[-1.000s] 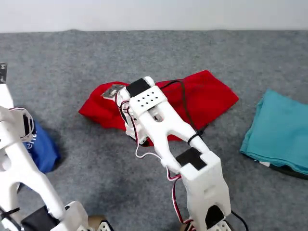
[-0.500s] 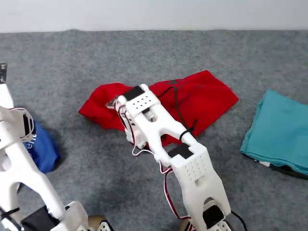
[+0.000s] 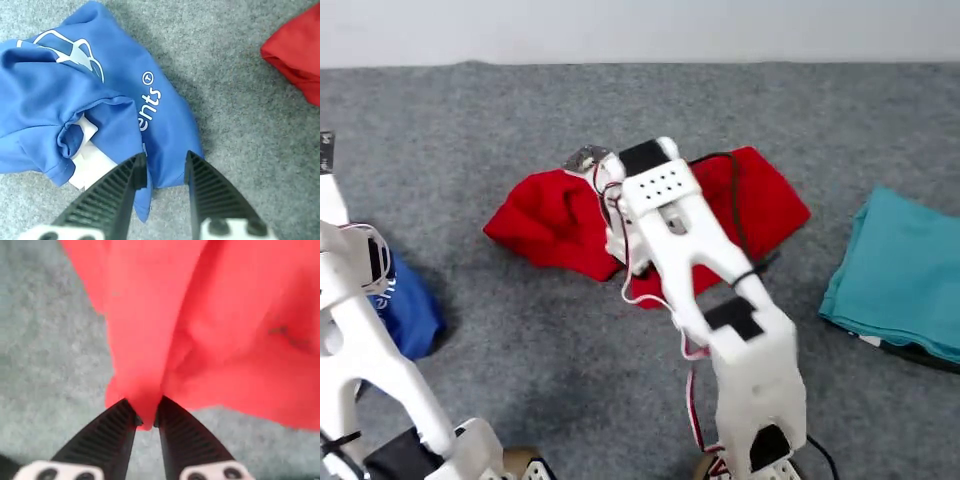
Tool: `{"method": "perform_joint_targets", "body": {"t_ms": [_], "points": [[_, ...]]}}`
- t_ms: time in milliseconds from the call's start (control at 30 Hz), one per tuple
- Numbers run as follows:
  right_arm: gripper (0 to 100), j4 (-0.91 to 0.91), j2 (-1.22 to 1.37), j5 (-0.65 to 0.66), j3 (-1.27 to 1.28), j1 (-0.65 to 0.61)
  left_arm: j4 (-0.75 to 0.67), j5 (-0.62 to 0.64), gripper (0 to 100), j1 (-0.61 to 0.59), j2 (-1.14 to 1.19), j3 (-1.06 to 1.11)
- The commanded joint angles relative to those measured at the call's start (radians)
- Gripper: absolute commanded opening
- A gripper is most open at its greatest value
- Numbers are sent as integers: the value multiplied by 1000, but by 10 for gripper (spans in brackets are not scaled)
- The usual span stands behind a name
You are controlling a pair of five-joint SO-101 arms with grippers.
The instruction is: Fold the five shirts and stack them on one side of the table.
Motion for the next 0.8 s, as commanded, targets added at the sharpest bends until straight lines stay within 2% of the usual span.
{"method": "perform_joint_targets", "body": {"t_ms": [0,167,367,600,767], "points": [[10,45,-271,40,212,13,-11,-3,137,0,-34,-4],[10,45,-558,81,494,65,-9,-3,139,5,-34,-5],[10,45,-799,186,689,292,32,-3,141,114,-34,-5],[10,44,-961,322,721,591,146,-3,141,333,-35,-8],[10,44,-1099,402,683,645,161,-12,141,433,-35,-10]]}}
